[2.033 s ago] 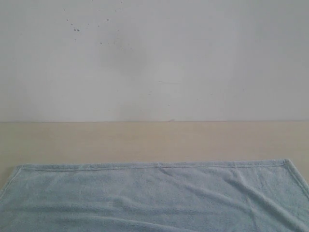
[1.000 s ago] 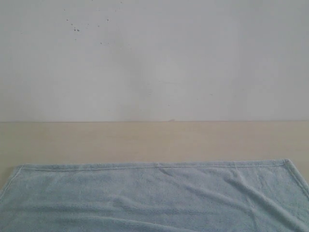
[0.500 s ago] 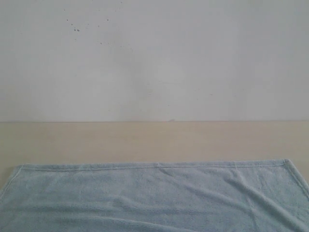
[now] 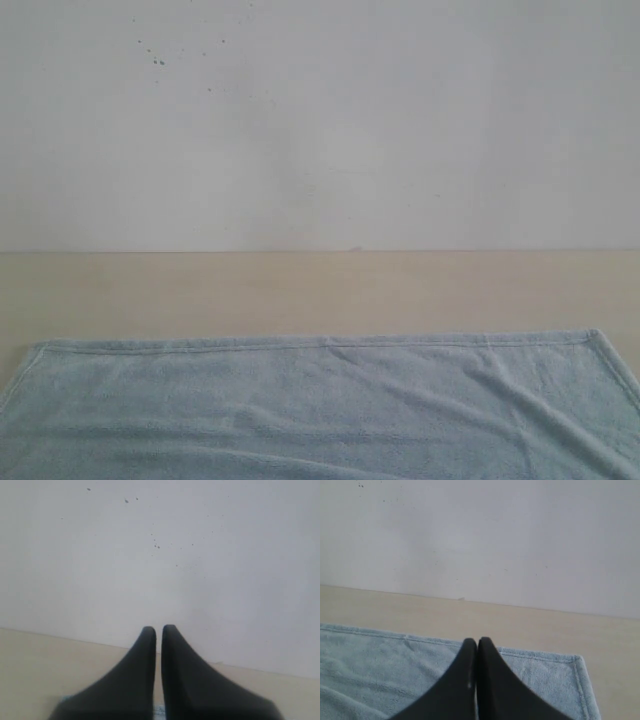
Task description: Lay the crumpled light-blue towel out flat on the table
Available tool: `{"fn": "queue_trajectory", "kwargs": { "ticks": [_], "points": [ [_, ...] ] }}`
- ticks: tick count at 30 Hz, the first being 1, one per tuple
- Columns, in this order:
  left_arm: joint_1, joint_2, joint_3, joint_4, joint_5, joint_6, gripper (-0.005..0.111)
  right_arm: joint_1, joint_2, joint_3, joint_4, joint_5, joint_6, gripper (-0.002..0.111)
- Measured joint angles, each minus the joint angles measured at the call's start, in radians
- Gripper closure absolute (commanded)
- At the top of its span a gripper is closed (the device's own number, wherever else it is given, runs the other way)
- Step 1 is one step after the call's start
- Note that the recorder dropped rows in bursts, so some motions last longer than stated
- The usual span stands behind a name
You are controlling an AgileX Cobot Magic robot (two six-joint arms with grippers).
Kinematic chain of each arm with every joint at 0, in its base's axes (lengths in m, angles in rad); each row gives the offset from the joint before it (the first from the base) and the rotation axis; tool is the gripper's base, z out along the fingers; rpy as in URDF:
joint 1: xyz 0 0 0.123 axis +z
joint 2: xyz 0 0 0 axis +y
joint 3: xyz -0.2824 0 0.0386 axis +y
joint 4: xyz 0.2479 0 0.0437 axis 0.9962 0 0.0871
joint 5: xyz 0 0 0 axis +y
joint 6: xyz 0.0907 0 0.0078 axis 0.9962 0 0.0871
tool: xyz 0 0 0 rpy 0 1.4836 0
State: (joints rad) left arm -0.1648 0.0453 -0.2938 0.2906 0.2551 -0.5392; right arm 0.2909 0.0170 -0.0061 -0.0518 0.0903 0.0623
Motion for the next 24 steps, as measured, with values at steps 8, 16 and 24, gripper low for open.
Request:
{"fn": "queue_trajectory", "kwargs": {
  "ticks": [8,16,24],
  "points": [
    [0.0,0.0,0.0,0.0,0.002,0.0,0.103,0.0,0.0,0.002,0.04,0.027,-0.028,0.108],
    [0.0,0.0,0.0,0.0,0.002,0.0,0.103,0.0,0.0,0.002,0.057,0.031,-0.032,0.108],
    [0.0,0.0,0.0,0.0,0.003,0.0,0.103,0.0,0.0,0.002,0.057,0.031,-0.032,0.108]
  ]
}}
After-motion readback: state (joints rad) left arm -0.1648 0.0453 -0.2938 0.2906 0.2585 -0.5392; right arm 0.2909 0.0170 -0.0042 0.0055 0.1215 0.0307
